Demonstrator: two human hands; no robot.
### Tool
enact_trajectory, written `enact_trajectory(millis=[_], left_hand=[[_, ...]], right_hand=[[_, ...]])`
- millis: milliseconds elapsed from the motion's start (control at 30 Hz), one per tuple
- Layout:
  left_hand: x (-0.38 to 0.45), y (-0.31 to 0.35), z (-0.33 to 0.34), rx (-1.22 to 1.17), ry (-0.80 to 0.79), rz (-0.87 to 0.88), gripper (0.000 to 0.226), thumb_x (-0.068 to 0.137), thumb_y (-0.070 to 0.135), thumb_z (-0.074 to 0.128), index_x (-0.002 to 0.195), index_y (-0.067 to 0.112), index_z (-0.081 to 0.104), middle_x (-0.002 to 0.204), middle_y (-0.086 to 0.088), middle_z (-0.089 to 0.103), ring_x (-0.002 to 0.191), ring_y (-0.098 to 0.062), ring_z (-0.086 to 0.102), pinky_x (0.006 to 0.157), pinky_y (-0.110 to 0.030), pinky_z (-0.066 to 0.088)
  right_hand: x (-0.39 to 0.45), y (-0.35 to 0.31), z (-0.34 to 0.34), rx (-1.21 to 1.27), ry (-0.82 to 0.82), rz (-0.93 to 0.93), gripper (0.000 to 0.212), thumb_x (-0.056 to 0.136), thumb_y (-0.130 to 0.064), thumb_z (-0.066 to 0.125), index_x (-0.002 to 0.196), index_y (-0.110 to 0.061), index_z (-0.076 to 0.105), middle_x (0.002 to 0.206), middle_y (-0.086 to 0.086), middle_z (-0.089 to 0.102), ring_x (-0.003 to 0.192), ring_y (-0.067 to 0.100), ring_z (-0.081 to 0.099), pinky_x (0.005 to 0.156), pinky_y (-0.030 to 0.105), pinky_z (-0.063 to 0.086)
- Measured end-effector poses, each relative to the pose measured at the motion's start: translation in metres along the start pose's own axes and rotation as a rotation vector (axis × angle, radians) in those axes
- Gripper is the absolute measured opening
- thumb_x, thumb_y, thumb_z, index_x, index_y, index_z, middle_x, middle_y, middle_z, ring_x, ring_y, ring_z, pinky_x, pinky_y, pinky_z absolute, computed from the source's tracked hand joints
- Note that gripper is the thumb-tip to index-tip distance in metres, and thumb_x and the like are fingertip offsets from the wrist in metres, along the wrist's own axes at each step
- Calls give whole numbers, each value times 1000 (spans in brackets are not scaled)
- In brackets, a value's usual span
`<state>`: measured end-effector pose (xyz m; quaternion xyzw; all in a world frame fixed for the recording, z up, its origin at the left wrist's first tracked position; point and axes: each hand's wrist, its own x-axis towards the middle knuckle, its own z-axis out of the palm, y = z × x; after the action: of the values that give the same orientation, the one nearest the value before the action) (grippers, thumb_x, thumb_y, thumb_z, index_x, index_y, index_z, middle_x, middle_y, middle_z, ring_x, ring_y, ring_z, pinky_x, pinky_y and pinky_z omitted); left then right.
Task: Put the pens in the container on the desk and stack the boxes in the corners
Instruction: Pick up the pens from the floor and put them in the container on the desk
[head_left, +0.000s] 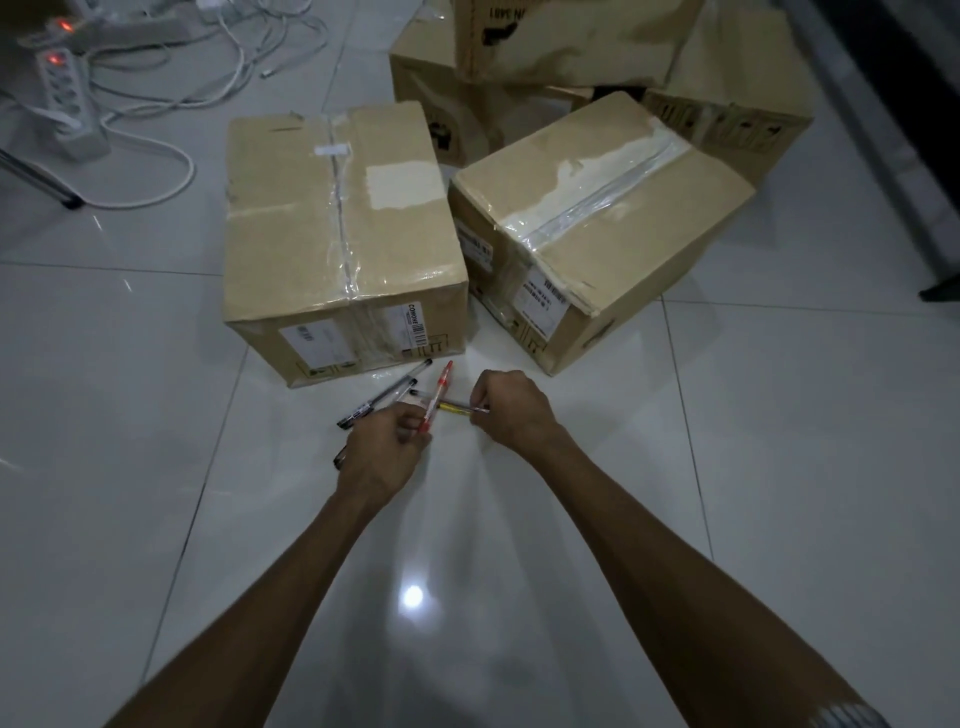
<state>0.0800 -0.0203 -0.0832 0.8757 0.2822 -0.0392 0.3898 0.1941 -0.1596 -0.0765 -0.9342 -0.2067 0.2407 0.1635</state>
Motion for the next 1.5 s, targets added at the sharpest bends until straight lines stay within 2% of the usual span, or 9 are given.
enact_trajectory(millis=[167,267,367,500,600,867,1067,1400,1500], left_hand=[[-5,15,13,-226,-6,-146,17,81,10,68,92,23,70,85,6,70,82,-17,68,79,-36,58],[-11,28,12,-361,-28,-251,16,80,8,70,91,19,71,83,7,69,83,-16,67,82,-34,57],[-24,49,2,-541,-89,-336,18,81,8,74,97,14,71,95,-6,73,84,-19,70,76,-36,60],[-49,100,-37,-674,-134,-333,21,88,4,66,109,5,68,98,-12,73,75,-16,69,57,-21,57],[-70,136,-75,-737,-160,-312,24,88,2,66,112,3,65,101,-14,72,82,-23,70,66,-26,59],[-145,262,-175,-714,-307,-205,27,89,3,66,115,8,68,100,-11,73,79,-17,69,65,-22,57],[-201,386,-224,-654,-454,-112,27,87,-1,66,109,14,67,100,-4,73,86,-18,70,67,-22,57],[-268,597,-234,-537,-546,47,37,82,2,73,117,9,66,108,-6,72,87,-18,73,72,-27,58],[-285,661,-225,-502,-597,122,38,81,7,75,117,15,67,109,-4,73,93,-20,72,82,-37,59]], right_hand=[[-6,11,-5,78,-54,108,22,86,-16,65,106,-9,72,111,14,67,102,30,62,84,35,53],[-13,14,-14,297,-121,201,20,86,-16,67,100,-5,75,92,12,71,81,27,66,75,34,57],[-35,-3,-36,639,-167,329,9,83,-12,73,80,-4,75,68,14,67,59,25,61,62,35,57],[-78,-37,-80,928,-169,441,9,79,-7,75,87,-4,72,67,11,63,53,21,59,53,27,53],[-110,-55,-122,1104,-164,476,24,78,-6,75,100,3,71,78,16,68,64,25,65,59,31,58],[-221,-90,-267,1316,-177,483,25,82,-1,71,106,6,68,88,18,66,79,31,65,72,41,59],[-302,-83,-376,1446,-64,514,31,85,-8,73,113,2,67,96,17,70,84,32,69,76,39,61],[-412,-21,-554,1491,192,568,29,88,-7,67,117,-2,66,109,23,70,87,32,70,65,30,59],[-443,10,-606,1530,267,550,30,89,-9,68,118,-1,65,109,23,70,88,33,70,68,31,60]])
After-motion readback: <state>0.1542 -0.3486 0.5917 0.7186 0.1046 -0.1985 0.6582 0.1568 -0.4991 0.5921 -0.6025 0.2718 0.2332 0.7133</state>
